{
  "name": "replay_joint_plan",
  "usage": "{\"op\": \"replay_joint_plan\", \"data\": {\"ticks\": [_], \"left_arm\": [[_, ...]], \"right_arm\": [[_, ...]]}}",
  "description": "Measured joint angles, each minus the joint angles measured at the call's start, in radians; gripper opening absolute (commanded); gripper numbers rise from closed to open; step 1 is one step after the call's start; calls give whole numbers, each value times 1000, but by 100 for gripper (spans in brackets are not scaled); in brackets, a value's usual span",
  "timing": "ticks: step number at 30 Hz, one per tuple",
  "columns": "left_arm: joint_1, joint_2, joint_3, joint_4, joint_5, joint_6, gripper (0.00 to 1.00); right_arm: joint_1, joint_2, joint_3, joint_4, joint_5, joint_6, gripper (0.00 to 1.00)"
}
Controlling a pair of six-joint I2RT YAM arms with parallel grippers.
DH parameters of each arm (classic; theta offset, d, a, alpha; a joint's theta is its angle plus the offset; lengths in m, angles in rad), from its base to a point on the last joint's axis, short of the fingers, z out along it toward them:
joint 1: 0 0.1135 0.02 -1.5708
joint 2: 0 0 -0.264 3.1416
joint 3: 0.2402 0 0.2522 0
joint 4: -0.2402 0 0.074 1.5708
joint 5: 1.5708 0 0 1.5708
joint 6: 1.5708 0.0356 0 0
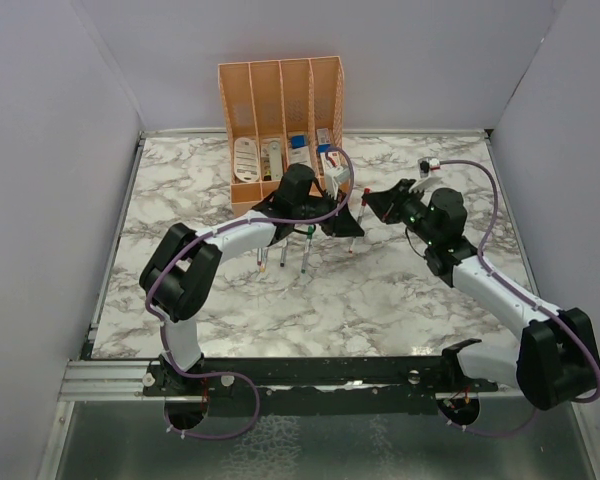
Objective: Insert the pens into the pen caps
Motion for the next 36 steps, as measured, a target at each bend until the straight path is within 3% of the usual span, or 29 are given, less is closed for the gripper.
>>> {"op": "replay_joint_plan", "data": {"ticks": [16, 36], "left_arm": [[34, 8, 51, -27, -32, -5, 0], [63, 10, 64, -136, -134, -5, 0]], "right_arm": [[28, 87, 80, -31, -26, -49, 1], [138, 201, 208, -171, 134, -162, 1]]}}
